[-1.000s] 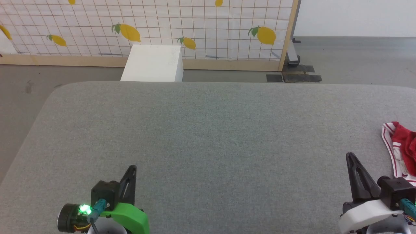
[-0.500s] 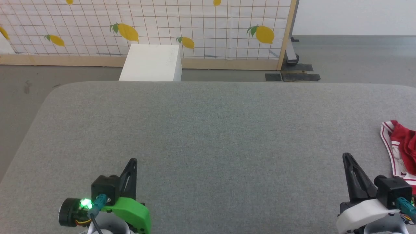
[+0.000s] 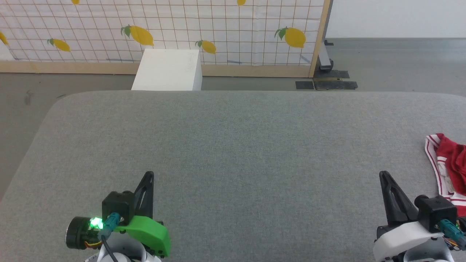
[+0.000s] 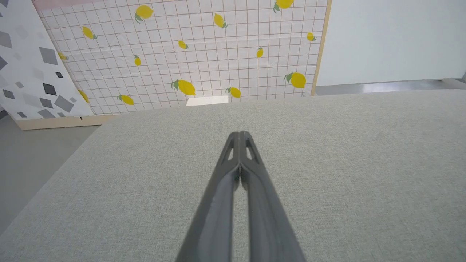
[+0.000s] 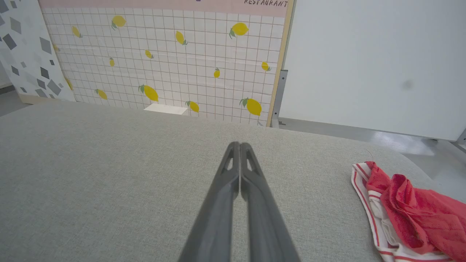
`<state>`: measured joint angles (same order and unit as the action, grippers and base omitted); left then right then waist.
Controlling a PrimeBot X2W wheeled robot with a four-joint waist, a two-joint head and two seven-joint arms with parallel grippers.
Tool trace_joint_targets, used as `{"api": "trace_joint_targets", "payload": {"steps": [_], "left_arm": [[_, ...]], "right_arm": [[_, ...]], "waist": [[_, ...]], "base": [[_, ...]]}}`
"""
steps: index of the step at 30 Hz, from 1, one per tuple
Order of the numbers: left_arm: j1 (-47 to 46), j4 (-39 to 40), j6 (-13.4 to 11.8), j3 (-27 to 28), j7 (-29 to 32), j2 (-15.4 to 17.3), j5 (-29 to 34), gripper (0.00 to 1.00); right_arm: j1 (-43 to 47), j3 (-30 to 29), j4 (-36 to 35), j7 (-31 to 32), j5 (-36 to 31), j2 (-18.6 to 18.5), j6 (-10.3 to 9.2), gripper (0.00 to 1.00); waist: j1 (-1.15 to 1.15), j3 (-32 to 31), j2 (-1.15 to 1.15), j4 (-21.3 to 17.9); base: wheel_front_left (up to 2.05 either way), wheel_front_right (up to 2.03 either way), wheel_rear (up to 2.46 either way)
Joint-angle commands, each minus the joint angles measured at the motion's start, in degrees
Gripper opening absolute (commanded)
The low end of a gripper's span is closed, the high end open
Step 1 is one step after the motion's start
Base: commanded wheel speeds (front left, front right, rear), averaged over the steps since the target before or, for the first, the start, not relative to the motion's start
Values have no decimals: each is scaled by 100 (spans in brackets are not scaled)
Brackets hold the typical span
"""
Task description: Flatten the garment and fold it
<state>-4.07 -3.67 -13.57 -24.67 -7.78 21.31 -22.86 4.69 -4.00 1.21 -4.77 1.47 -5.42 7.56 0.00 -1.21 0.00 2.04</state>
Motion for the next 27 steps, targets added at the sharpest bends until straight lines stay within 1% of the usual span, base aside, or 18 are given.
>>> {"api": "trace_joint_targets", "payload": {"steps": [1, 27], "left_arm": [[94, 22, 70, 88, 25, -90, 110, 0], [192, 130, 471, 830, 260, -636, 788, 0]], "right_arm": [[-111, 21, -23, 15, -42, 23, -2, 0], [-223, 139, -54, 159, -74, 95, -4, 0]], "waist": [[0, 2, 0, -3], [0, 39, 0, -66]], "base": [[0, 0, 0], [0, 0, 0]]}}
